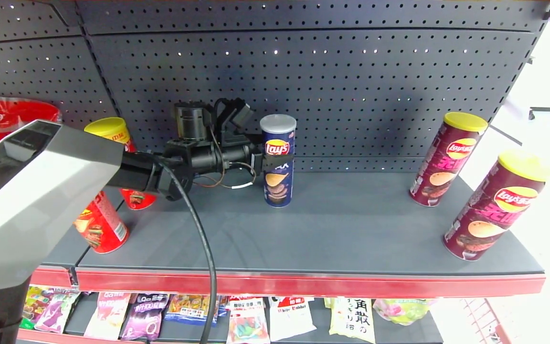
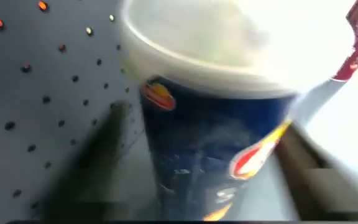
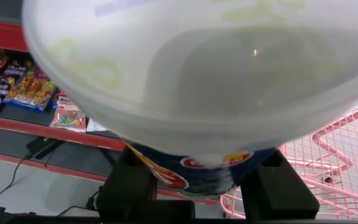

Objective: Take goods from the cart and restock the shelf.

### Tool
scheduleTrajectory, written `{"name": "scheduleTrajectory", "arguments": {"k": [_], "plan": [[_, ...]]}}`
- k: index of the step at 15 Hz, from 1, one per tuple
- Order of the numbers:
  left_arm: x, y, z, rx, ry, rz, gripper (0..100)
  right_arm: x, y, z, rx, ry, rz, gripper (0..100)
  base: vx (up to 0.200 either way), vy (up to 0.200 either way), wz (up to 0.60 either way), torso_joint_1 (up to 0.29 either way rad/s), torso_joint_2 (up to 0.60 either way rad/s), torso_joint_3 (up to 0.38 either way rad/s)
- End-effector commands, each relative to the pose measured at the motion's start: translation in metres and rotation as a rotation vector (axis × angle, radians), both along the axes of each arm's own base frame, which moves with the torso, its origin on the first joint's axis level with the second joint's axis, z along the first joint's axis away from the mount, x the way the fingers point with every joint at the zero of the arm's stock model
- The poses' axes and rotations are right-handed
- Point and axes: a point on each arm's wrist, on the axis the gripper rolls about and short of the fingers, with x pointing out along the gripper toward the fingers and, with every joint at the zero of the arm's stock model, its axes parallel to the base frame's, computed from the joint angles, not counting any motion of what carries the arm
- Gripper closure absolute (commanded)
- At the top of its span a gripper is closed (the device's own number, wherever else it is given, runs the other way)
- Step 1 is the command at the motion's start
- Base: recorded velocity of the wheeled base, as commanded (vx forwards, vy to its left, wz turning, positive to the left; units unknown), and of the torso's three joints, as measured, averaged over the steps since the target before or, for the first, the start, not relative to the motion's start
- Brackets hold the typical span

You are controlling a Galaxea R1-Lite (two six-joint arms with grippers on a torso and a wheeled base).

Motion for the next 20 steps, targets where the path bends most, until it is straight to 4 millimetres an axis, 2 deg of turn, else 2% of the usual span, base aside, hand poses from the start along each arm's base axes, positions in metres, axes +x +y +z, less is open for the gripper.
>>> {"name": "scheduleTrajectory", "arguments": {"k": [1, 6, 7, 10, 12, 14, 17, 20], "plan": [[0.002, -0.003, 0.000, -0.004, -0.005, -0.003, 100, 0.000, 0.000, 0.000, -0.001, 0.001, -0.001, 100, 0.000, 0.000, 0.00, 0.000, 0.00, 0.000], [-0.004, -0.009, 0.001, -0.003, -0.003, -0.017, 100, 0.000, 0.000, 0.000, 0.000, 0.000, -0.001, 100, 0.000, 0.000, 0.00, 0.000, 0.00, 0.000], [-0.012, -0.008, 0.005, -0.002, 0.004, -0.020, 100, 0.000, 0.000, 0.000, 0.000, -0.002, -0.001, 100, 0.000, 0.000, 0.00, 0.000, 0.00, 0.000], [-0.065, 0.013, 0.026, -0.007, 0.081, -0.017, 100, 0.000, 0.000, 0.000, 0.001, -0.006, -0.001, 100, 0.000, 0.000, 0.00, 0.000, 0.00, 0.000], [-0.090, 0.024, 0.029, -0.007, 0.086, -0.009, 100, 0.000, 0.000, 0.000, 0.001, -0.008, -0.001, 100, 0.000, 0.000, 0.00, 0.000, 0.00, 0.000], [-0.119, 0.037, 0.022, -0.008, 0.090, 0.016, 100, -0.001, 0.000, 0.001, 0.003, -0.014, 0.002, 100, 0.000, 0.000, 0.00, 0.000, 0.00, 0.000], [-0.134, 0.042, 0.007, -0.025, 0.062, 0.019, 100, 0.000, 0.000, 0.001, 0.002, -0.011, 0.004, 100, 0.000, 0.000, 0.00, 0.000, 0.00, 0.000], [-0.138, 0.033, 0.003, -0.033, 0.080, 0.008, 100, -0.001, 0.000, 0.001, 0.003, -0.014, 0.004, 100, 0.000, 0.000, 0.00, 0.000, 0.00, 0.000]]}}
